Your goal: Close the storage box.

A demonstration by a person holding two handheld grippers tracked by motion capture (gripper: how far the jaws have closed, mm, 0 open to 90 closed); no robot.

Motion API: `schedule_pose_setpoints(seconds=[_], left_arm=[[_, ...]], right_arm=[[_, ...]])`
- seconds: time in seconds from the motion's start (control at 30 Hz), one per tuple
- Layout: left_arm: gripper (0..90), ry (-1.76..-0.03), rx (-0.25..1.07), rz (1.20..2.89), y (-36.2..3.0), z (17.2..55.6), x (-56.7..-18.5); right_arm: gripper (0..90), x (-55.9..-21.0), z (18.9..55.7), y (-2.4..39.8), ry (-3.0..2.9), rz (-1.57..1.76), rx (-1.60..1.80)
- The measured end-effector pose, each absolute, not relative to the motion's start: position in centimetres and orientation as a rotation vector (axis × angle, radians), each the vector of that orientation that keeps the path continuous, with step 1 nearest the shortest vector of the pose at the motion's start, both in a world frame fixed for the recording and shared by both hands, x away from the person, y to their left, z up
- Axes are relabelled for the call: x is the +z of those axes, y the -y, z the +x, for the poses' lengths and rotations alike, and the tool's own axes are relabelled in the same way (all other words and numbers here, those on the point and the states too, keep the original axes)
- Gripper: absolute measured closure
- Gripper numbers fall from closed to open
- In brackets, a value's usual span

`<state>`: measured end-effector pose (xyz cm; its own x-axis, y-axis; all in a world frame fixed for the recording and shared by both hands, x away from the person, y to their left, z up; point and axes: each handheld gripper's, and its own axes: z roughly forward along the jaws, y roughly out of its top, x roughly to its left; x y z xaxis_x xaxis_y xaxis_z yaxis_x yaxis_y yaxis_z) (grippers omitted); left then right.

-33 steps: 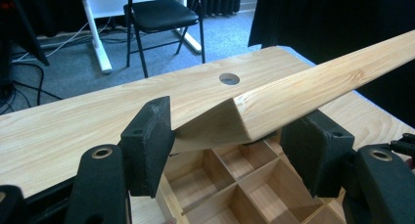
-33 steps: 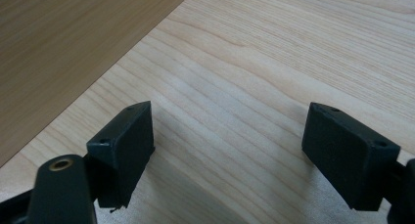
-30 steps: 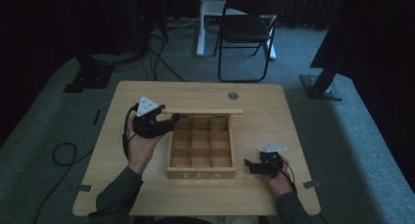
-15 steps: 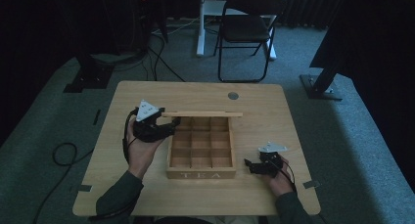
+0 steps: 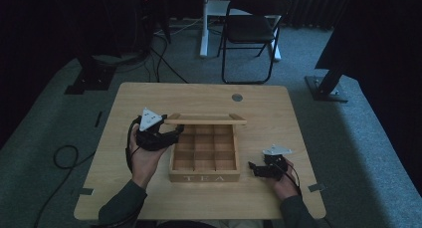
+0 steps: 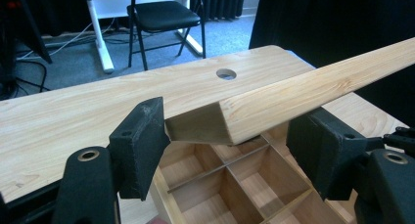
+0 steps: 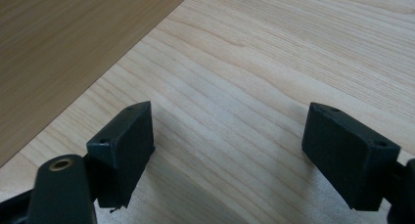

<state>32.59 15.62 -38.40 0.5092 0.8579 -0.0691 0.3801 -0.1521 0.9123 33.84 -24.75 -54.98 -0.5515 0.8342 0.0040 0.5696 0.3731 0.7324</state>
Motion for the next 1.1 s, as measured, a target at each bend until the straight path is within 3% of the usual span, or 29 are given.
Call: schedule_pose_setpoints(seconds=[1.1], left_arm=[[30.3, -1.102, 0.556, 1.728, -15.5, 30.4, -40.6]], right_arm=[[18.9, -55.0, 33.9, 24.7, -2.27, 1.223, 0.996]])
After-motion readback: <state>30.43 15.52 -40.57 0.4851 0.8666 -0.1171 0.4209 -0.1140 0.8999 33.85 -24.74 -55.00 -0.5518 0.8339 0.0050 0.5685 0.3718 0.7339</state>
